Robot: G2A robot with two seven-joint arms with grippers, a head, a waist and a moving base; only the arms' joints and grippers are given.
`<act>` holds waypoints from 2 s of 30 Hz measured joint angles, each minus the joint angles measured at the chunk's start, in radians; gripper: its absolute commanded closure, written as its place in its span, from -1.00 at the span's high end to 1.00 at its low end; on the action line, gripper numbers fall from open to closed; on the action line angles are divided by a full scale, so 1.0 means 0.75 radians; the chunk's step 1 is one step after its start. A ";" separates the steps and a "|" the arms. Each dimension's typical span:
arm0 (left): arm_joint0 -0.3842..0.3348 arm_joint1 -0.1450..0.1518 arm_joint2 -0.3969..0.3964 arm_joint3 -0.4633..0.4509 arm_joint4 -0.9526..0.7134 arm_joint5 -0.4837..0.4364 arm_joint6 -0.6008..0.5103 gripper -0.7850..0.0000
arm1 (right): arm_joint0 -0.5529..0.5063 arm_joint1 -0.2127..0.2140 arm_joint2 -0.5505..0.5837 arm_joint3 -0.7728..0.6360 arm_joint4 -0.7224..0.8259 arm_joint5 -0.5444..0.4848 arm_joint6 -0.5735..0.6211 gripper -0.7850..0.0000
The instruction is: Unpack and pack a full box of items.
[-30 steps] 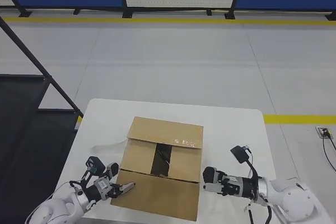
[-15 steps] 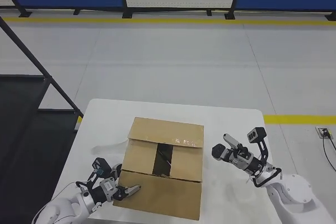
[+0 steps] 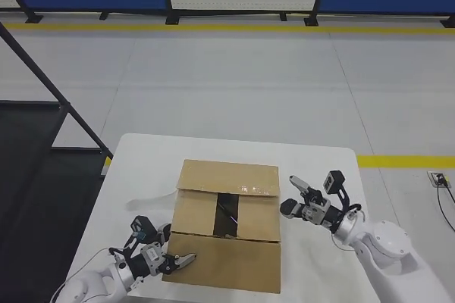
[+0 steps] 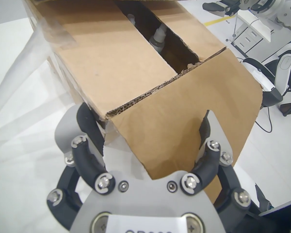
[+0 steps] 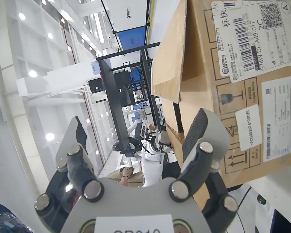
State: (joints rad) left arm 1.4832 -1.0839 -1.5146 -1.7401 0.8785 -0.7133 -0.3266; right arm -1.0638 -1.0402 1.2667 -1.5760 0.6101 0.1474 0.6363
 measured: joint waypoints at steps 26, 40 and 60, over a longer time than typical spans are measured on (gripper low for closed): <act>-0.019 0.015 0.014 0.035 -0.047 0.028 0.011 1.00 | 0.481 -0.184 -0.326 0.292 -0.031 -0.170 -0.773 1.00; -0.039 0.024 0.003 0.065 -0.075 0.039 -0.007 1.00 | 0.605 -0.226 -0.414 0.426 -0.029 -0.109 -0.760 1.00; -0.055 0.030 0.040 0.104 -0.072 0.089 -0.010 1.00 | 0.855 -0.386 -0.577 0.850 0.110 -0.096 -0.766 1.00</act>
State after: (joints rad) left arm 1.4418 -1.0613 -1.4848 -1.6619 0.8241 -0.6469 -0.3340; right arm -0.4227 -1.3295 0.8341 -0.9384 0.6924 0.0751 0.0619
